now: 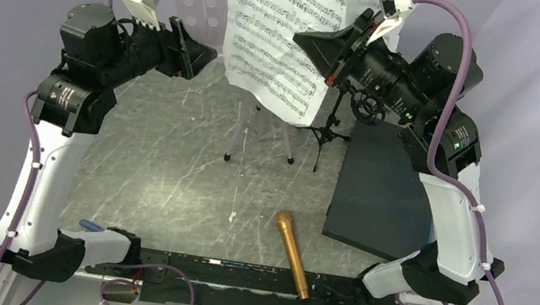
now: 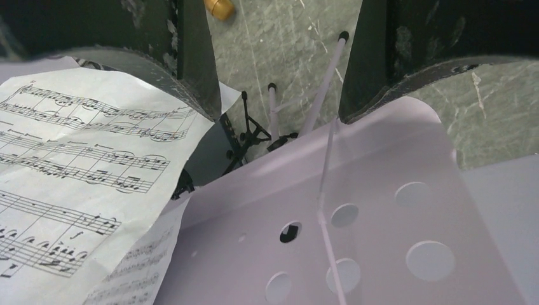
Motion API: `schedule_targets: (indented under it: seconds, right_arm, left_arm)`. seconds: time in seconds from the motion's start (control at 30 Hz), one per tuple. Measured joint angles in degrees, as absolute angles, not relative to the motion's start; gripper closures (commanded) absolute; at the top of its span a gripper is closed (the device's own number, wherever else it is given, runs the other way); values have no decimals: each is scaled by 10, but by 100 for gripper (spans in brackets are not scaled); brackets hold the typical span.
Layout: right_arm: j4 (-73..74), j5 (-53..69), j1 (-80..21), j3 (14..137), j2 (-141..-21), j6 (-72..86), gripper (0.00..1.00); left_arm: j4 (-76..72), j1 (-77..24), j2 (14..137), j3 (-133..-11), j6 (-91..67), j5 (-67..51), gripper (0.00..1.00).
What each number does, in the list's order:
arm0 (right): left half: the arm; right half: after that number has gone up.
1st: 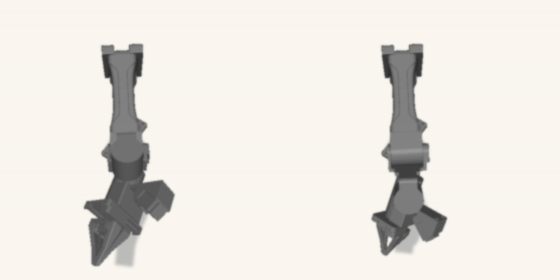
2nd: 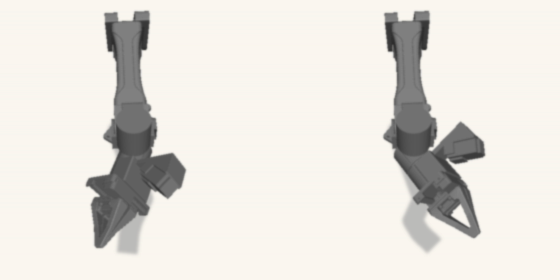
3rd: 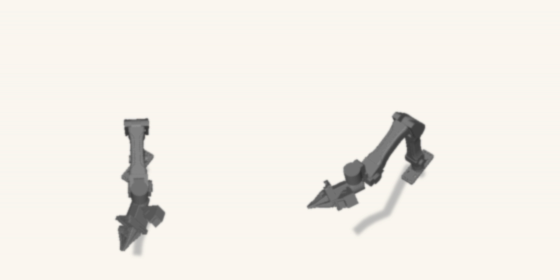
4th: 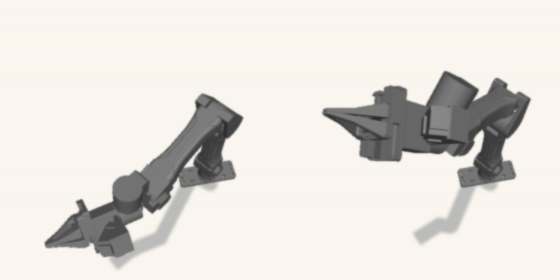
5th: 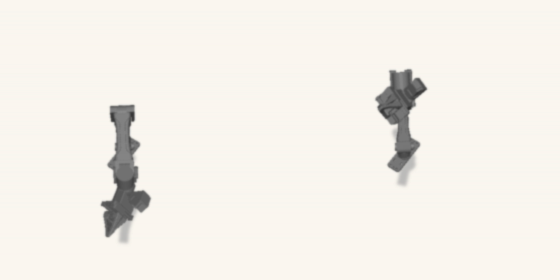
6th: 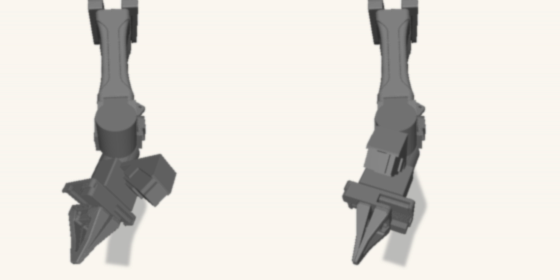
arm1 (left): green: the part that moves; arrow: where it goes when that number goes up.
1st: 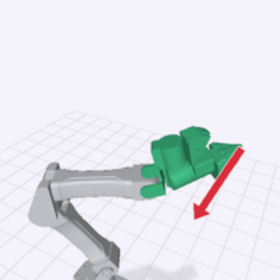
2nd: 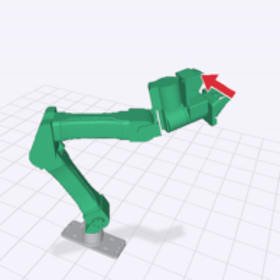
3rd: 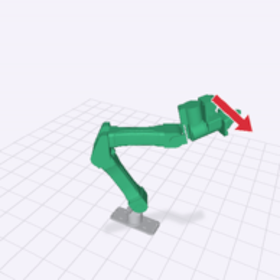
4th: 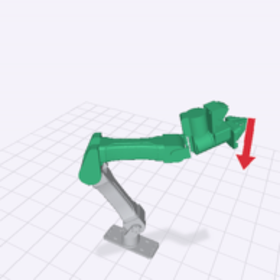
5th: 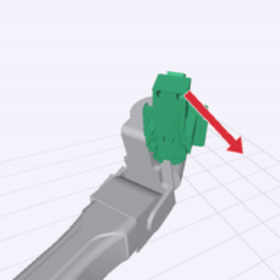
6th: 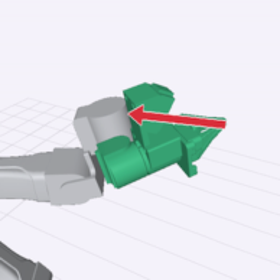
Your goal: Set up the instrument practice props
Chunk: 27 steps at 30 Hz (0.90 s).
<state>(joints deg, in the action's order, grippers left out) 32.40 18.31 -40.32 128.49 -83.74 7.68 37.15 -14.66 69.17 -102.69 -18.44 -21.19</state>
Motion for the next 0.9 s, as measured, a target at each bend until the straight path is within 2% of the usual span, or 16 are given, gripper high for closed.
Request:
schedule_targets:
  seconds: [0.13, 0.33, 0.53, 0.8, 0.9]
  right_arm:
    - [311, 183, -397, 1287, -838, 70, 100]
    - [262, 183, -387, 1278, -839, 65, 100]
    - [217, 184, -381, 1253, -845, 64, 100]
    - [179, 184, -368, 1233, -857, 67, 100]
    - [168, 184, -365, 1233, -863, 69, 100]
  left_arm:
    - [364, -147, 695, -1042, -192, -192, 30]
    - [329, -147, 714, -1070, -199, -181, 39]
    - [304, -147, 738, -1077, -203, -171, 43]
    - [274, -147, 749, -1077, -204, -170, 55]
    - [268, -146, 753, -1077, -205, -170, 56]
